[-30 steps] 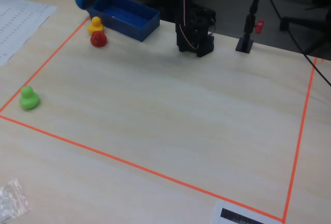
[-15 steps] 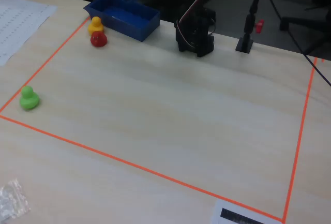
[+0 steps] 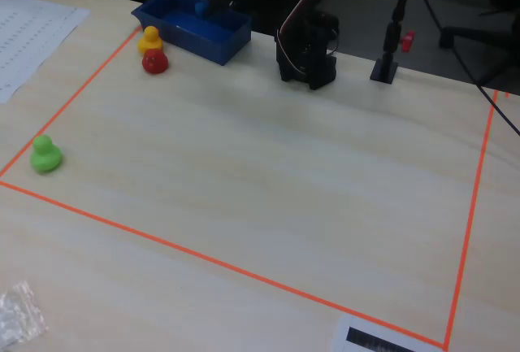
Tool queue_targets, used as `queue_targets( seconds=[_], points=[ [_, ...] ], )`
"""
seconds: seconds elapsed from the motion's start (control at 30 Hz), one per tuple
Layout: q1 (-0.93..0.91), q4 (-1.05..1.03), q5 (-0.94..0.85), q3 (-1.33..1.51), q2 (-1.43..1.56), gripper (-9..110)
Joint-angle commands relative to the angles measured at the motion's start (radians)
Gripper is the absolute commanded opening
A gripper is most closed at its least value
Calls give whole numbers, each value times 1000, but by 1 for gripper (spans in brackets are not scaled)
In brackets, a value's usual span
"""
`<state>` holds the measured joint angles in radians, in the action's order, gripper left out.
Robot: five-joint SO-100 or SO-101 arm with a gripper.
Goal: Grasp blue duck and put it into box.
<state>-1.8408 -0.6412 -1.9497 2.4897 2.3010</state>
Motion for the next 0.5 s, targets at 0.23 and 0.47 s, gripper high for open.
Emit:
queue_targets(
  seconds=[0.23, 0.47],
  points=[
    [-18, 51, -43, -66, -94, 14],
    [-5, 0, -43, -107, -81, 27]
  ],
)
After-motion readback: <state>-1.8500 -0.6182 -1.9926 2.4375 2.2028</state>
